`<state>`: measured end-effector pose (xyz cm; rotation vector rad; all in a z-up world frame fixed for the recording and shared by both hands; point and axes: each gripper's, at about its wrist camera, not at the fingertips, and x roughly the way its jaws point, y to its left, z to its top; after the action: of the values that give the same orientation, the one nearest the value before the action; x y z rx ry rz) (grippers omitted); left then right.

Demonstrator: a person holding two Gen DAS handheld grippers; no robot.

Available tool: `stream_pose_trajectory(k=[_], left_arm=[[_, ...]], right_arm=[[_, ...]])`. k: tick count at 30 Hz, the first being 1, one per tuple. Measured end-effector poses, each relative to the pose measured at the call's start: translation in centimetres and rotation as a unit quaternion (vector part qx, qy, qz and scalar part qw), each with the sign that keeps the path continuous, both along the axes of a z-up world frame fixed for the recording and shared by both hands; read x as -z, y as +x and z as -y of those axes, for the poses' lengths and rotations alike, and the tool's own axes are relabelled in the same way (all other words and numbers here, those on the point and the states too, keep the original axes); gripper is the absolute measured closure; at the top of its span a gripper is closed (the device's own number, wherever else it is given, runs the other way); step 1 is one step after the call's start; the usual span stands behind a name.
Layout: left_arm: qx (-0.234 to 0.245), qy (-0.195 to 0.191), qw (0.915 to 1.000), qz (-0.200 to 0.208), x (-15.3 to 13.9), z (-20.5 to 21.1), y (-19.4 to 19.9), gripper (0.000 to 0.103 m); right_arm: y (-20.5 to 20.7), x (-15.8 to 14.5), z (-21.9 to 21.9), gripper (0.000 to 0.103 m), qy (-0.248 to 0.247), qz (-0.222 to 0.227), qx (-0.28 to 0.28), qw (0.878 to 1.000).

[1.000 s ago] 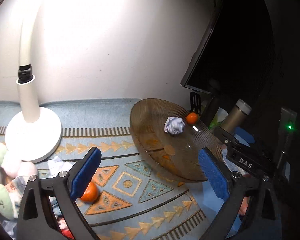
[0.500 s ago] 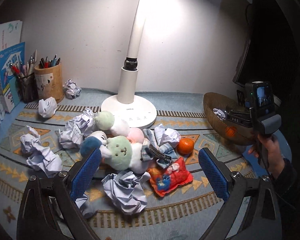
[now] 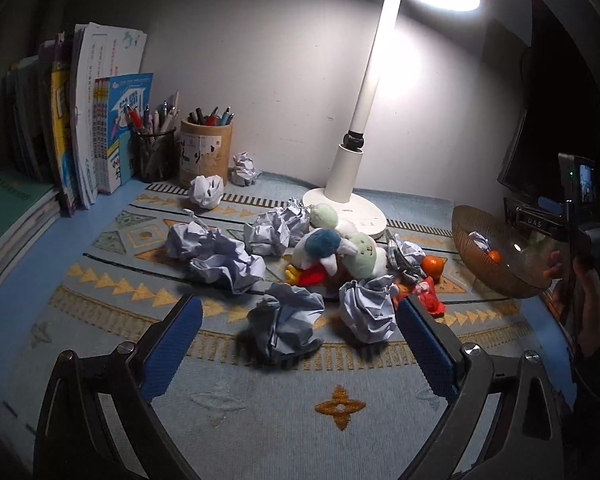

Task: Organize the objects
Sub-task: 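Move both tools back toward the paper balls near the plush toys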

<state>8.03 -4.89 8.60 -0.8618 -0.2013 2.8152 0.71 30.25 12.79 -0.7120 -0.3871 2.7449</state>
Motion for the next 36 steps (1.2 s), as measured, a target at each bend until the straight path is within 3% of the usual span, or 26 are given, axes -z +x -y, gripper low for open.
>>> stream_pose_trajectory(k=[4,8,10,14,18,26,29,32,36], left_arm=[[-0.001,-0.01,0.9999,-0.013,0.2,0.8,1.1,0.005],[-0.018,0.0,0.9997,-0.017,1.6,0.3,0.1,0.005],[-0.027,-0.004,0.9995,-0.013,2.7,-0.3,-0.9,0.005],[-0.031,-0.021,0.9993,0.006,4.9,-1.4,-1.7,0.006],[-0.007,-0.004,0.9999,-0.009,4.6,-1.0,-0.9,0.005],[-0.02,0.008,0.9997,0.009,4.8,-0.5,-1.5,0.005],[-0.014,0.004,0.9997,0.02,5.0,-0.7,-1.8,0.005],[-0.012,-0.001,0.9994,0.034,5.2,-0.8,-2.4,0.005],[-0.017,-0.03,0.9976,0.06,5.5,-1.0,-3.8,0.006]], right_arm=[[4.6,-1.6,5.5,0.017,-0.093,-0.001,-0.087,0.992],[6.6,2.1,11.3,0.017,-0.181,0.042,-0.148,0.971],[7.2,4.7,13.7,0.017,-0.176,0.051,-0.145,0.972],[7.2,8.2,15.4,0.017,-0.194,0.086,-0.167,0.963],[6.5,10.6,15.7,0.017,-0.208,0.119,-0.162,0.957],[7.1,10.2,16.0,0.017,-0.19,0.103,-0.162,0.963],[7.0,10.3,15.9,0.024,-0.191,0.106,-0.16,0.963],[6.1,10.5,16.0,0.035,-0.202,0.124,-0.168,0.957],[4.8,10.3,17.0,0.036,-0.207,0.142,-0.187,0.95]])
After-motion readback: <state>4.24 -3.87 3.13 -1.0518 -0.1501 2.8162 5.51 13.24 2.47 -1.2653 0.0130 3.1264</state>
